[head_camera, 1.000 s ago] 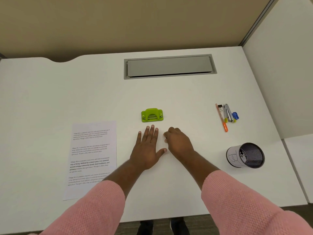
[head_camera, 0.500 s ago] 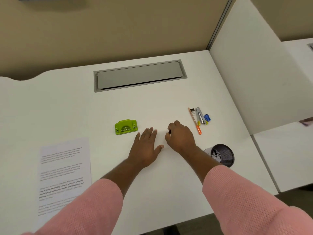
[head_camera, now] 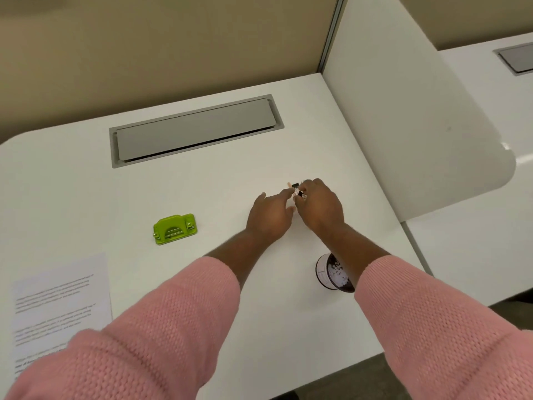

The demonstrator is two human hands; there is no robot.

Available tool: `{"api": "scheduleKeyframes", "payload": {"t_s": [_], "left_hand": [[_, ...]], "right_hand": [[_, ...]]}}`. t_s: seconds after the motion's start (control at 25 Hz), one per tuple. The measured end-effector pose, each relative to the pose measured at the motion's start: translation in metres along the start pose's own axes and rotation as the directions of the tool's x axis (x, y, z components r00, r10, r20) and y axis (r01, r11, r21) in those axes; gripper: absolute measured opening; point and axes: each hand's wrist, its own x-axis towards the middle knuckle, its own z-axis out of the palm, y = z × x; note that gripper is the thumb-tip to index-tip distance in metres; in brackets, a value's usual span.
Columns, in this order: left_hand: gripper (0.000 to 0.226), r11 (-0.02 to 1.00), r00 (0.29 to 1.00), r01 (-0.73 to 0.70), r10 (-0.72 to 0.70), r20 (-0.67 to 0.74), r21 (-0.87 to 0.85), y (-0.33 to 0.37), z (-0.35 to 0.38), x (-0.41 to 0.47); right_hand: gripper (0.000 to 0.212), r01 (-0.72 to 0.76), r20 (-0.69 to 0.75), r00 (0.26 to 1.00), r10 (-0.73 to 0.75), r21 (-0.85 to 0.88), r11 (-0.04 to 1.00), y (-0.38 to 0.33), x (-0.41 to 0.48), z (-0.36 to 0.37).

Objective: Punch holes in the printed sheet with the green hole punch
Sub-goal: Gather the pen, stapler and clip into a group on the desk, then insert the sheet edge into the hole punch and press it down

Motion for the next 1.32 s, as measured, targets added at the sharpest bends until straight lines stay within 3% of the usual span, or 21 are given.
{"api": "scheduleKeyframes", "payload": {"t_s": [0.32, 0.68, 0.96, 1.32], "left_hand": [[0.065, 0.993, 0.993, 0.037, -0.049, 0.104, 0.113, -0.011, 0.006, 0.005], [0.066, 0.979, 0.99, 0.1, -0.117, 0.084, 0.179, -0.064, -0.009, -0.097], [0.067, 0.941, 0.973, 0.204, -0.224, 0.049, 0.269, -0.123, -0.034, -0.2], [0.07, 0.891, 0.914, 0.401, -0.403, -0.034, 0.215, -0.179, -0.062, -0.298]], "right_hand": [[0.028, 0.016, -0.042, 0.999, -0.016, 0.001, 1.0, 0.004, 0.017, -0.003], [0.032, 0.135, 0.019, 0.99, -0.137, 0.083, 0.987, -0.038, -0.042, 0.019], [0.046, 0.279, 0.178, 0.942, -0.285, 0.058, 0.958, -0.087, -0.129, 0.068], [0.055, 0.458, 0.303, 0.84, -0.449, 0.045, 0.888, -0.151, -0.201, 0.125]]}}
